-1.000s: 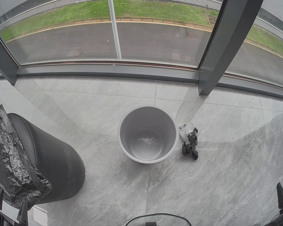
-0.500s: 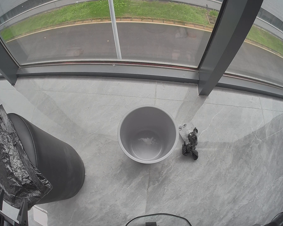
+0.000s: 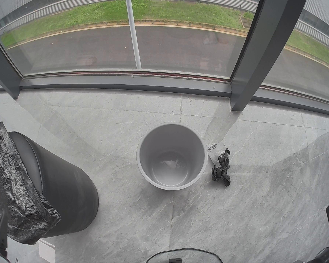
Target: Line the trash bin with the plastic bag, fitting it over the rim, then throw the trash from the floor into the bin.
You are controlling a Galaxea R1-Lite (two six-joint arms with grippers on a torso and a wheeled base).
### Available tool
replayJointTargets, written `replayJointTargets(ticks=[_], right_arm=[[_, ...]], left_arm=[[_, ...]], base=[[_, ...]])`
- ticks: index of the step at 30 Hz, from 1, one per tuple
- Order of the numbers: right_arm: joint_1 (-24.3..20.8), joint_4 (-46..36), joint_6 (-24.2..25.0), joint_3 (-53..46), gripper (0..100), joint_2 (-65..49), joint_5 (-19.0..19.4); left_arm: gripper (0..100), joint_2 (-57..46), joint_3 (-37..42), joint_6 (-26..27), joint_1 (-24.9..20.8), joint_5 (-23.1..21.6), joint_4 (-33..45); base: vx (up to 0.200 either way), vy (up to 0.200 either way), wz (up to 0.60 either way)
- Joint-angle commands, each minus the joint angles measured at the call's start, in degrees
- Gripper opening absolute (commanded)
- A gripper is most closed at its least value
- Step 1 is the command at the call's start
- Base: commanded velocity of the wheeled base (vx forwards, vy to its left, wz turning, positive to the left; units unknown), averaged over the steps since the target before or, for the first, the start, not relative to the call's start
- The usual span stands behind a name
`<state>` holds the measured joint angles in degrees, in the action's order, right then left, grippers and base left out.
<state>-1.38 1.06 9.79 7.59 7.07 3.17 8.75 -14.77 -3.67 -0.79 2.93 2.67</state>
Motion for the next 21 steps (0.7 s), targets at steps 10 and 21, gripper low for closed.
replayJointTargets(ticks=[10, 21], right_arm=[[0.1, -0.1, 0.1, -1.0, 100, -0.6, 0.6], [0.2, -0.2, 0.1, -1.8, 100, -0.2, 0.6]], left_arm=[[100, 38.2, -19.6, 21.7, -1.4, 4.3, 5.6], [100, 52.8, -23.0, 8.5, -18.9, 11.1, 5.7]], base=[[0.0, 0.0, 0.0], [0.0, 0.0, 0.0]])
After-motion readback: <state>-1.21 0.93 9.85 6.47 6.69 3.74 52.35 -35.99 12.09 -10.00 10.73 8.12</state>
